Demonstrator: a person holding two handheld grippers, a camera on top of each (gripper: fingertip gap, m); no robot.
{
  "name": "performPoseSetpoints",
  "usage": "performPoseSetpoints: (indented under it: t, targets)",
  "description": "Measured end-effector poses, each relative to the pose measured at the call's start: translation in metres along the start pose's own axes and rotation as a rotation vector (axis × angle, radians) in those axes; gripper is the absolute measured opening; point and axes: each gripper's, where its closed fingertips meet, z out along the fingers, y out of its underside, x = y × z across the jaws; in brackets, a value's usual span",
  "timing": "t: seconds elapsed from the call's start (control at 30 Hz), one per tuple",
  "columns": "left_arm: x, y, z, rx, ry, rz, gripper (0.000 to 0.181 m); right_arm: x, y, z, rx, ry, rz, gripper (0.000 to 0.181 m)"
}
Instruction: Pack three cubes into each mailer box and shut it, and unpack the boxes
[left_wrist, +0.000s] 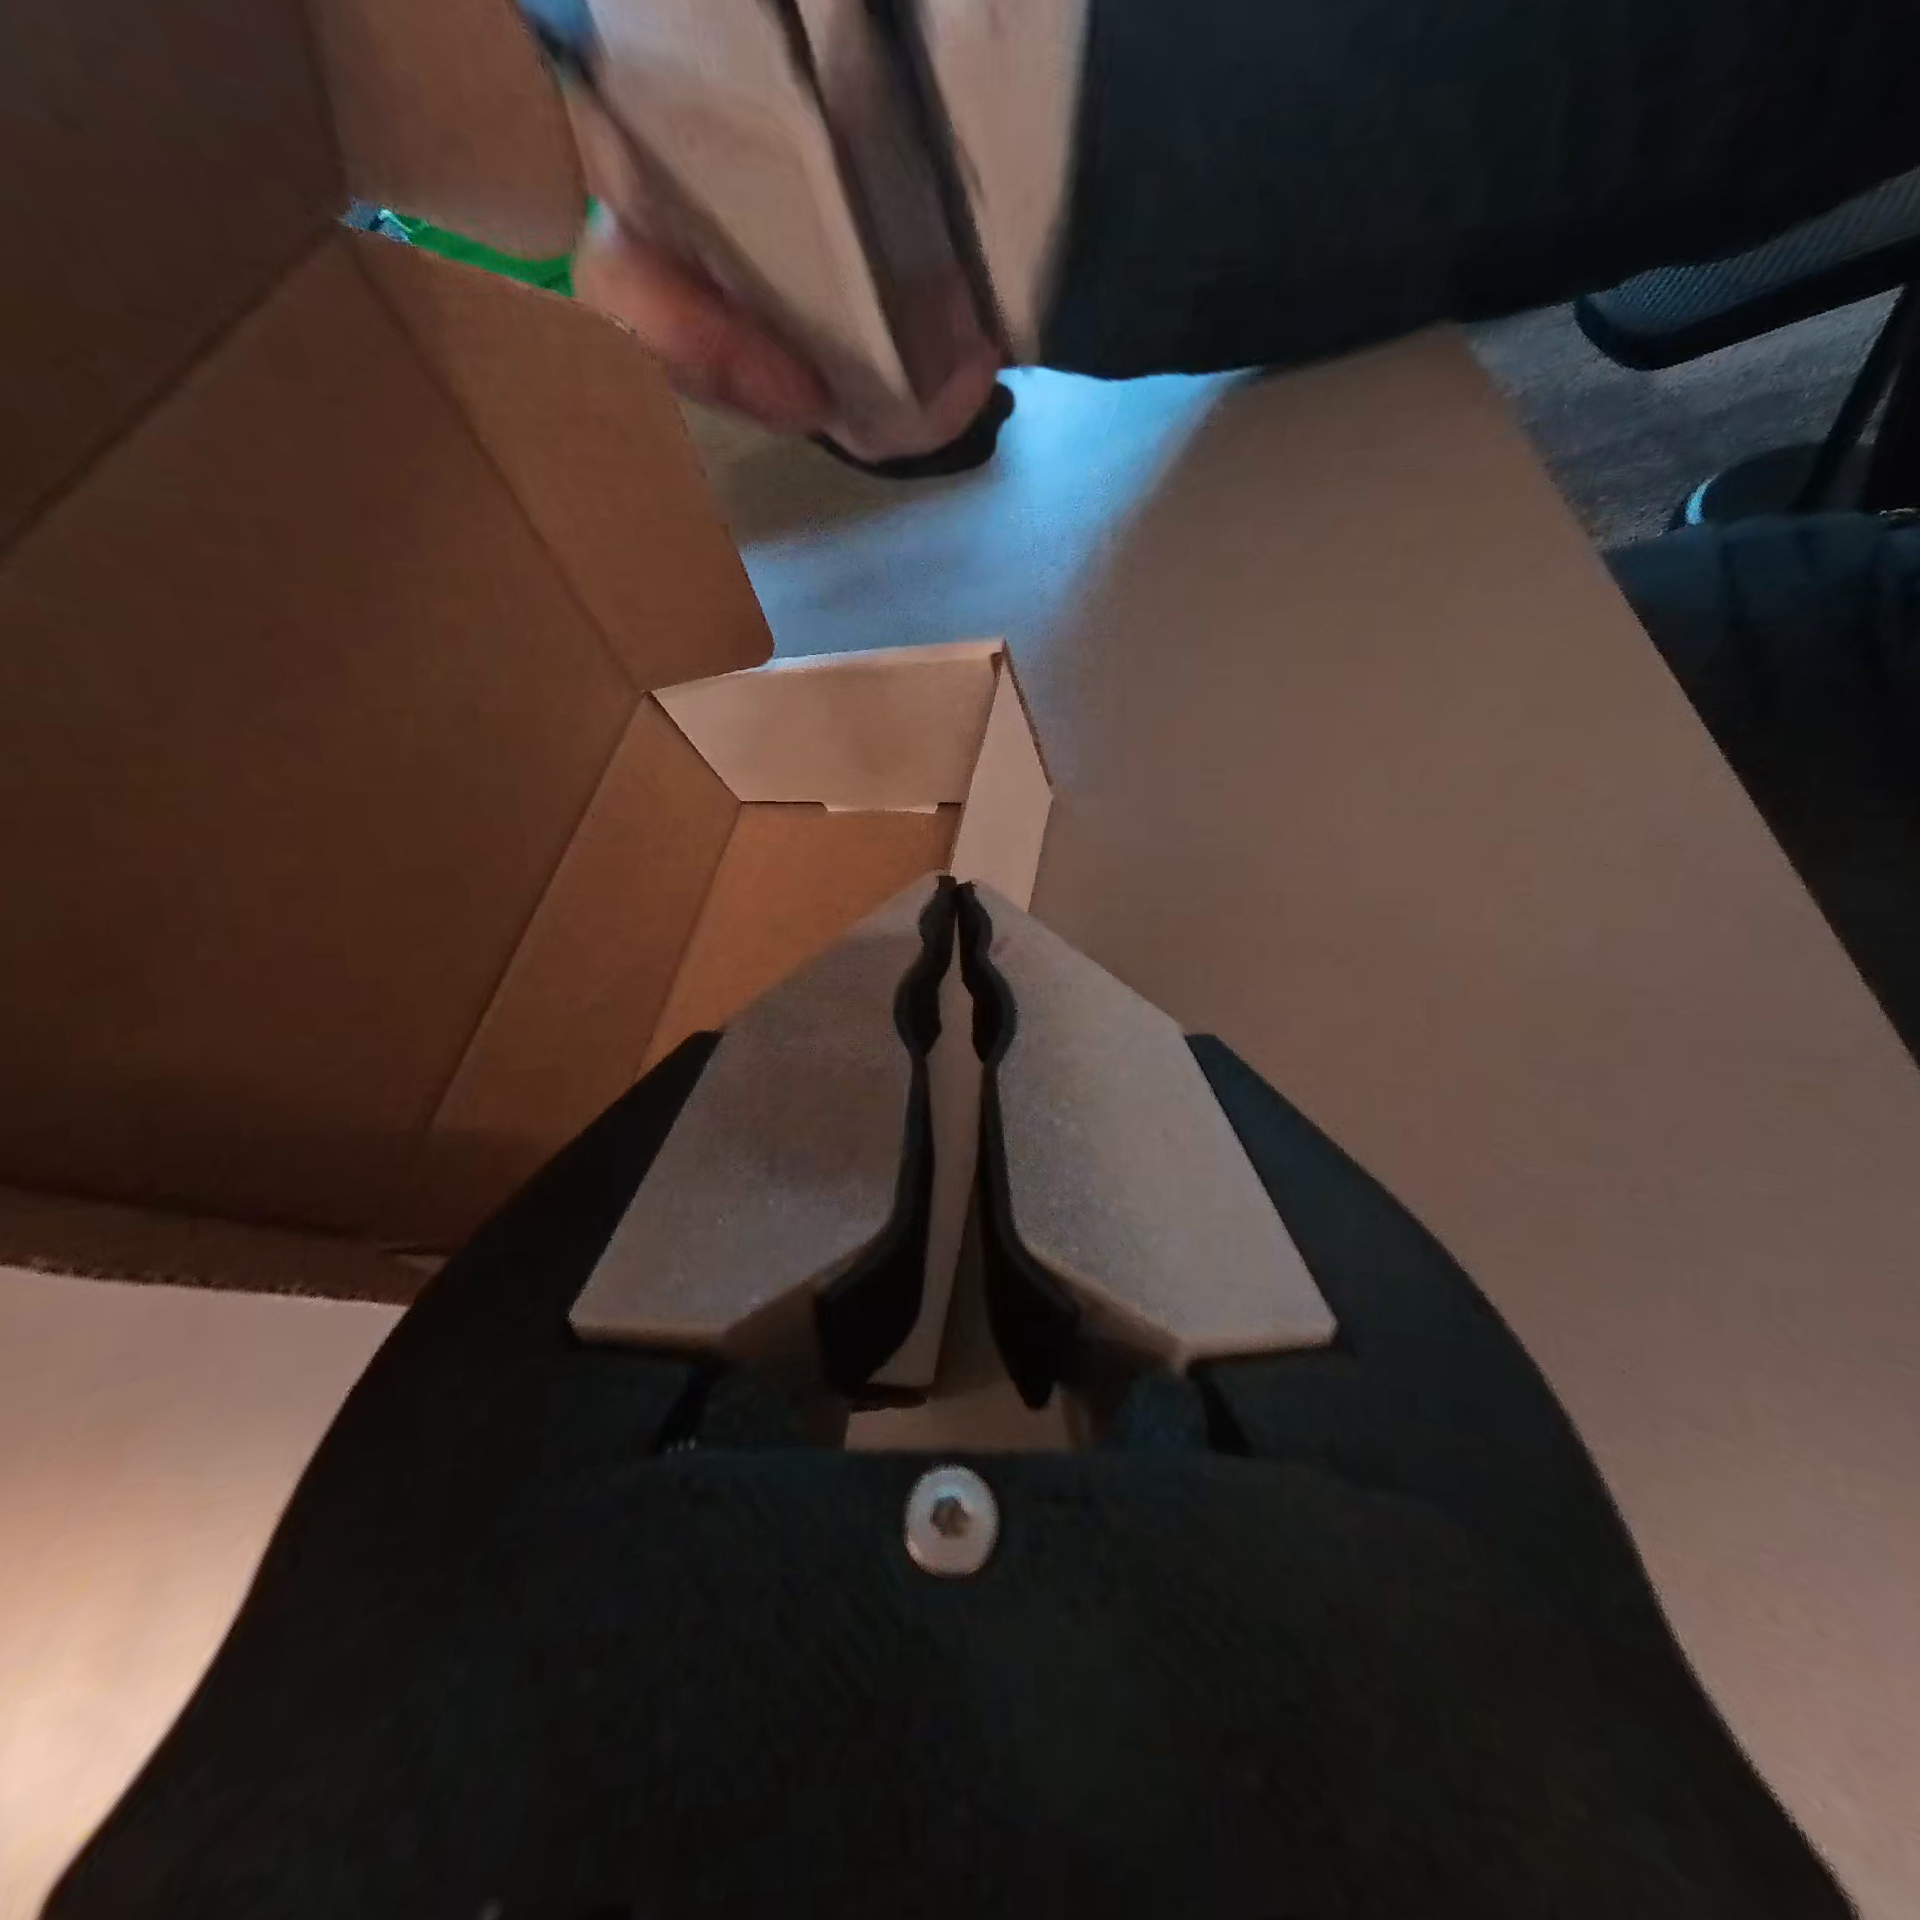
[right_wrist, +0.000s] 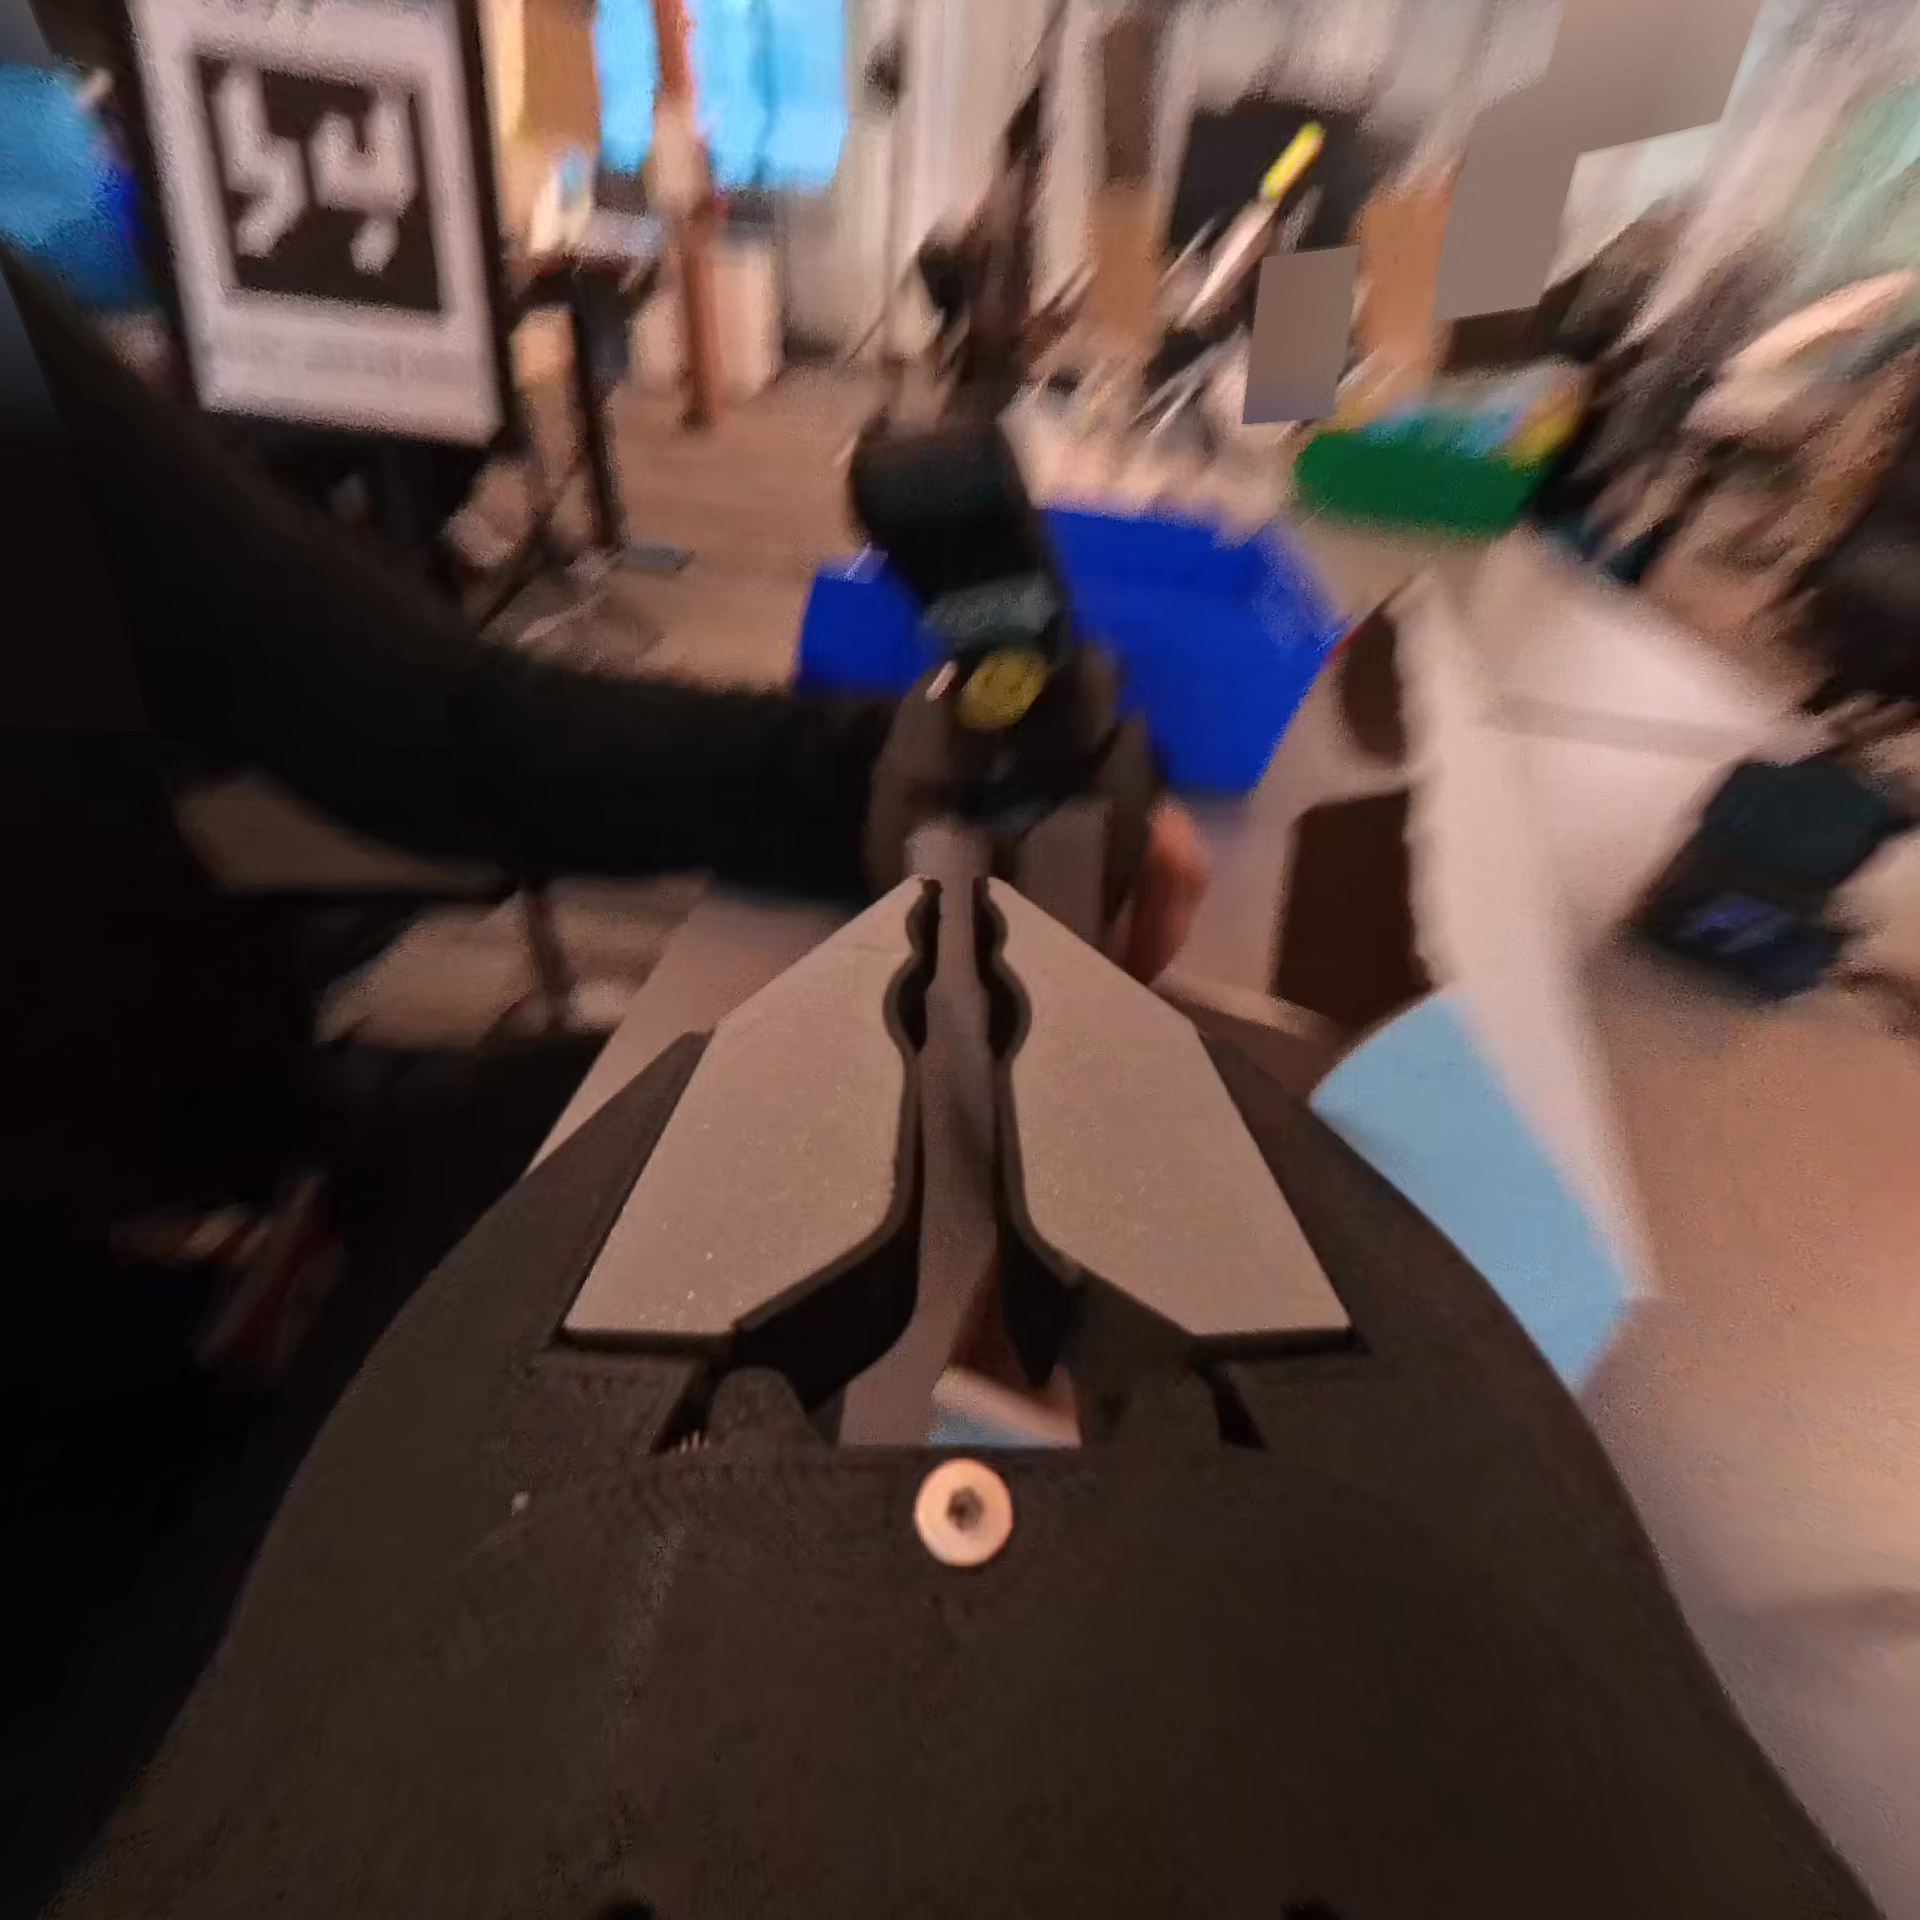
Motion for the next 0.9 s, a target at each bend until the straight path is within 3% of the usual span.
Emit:
performPoseSetpoints:
  t: [0.07,0.1,0.17,0.23,0.4,0.53,0.67,0.83,0.9]
  targets:
    - [0.003,0.000,0.000,0.001,0.022,0.001,0.000,0.037,-0.031,-0.007,0.139,0.296,-0.077,0.000]
    - [0.006,0.003,0.001,-0.017,0.041,0.006,0.000,0.066,-0.033,-0.015,0.119,0.512,-0.121,0.000]
    - [0.012,0.006,0.004,-0.037,0.066,0.023,0.000,0.113,-0.022,-0.039,-0.048,0.890,-0.224,0.000]
    - [0.024,0.001,0.004,-0.025,0.146,0.002,0.000,0.130,-0.013,-0.051,-0.162,1.062,-0.323,0.000]
    - [0.050,-0.008,-0.001,0.001,0.311,-0.034,0.000,0.137,0.007,-0.049,-0.340,1.112,-0.440,0.000]
    - [0.070,-0.015,-0.007,0.019,0.439,-0.067,0.000,0.148,0.017,-0.070,-0.375,1.142,-0.320,0.000]
    - [0.075,-0.020,-0.012,0.045,0.483,-0.087,0.000,0.153,0.086,-0.080,-0.613,0.986,-0.112,0.000]
    - [0.075,-0.020,-0.013,0.051,0.488,-0.094,0.000,0.146,0.116,-0.071,-0.452,0.787,0.333,0.000]
    - [0.074,-0.020,-0.013,0.053,0.482,-0.093,0.000,0.147,0.121,-0.071,-0.411,0.758,0.420,0.000]
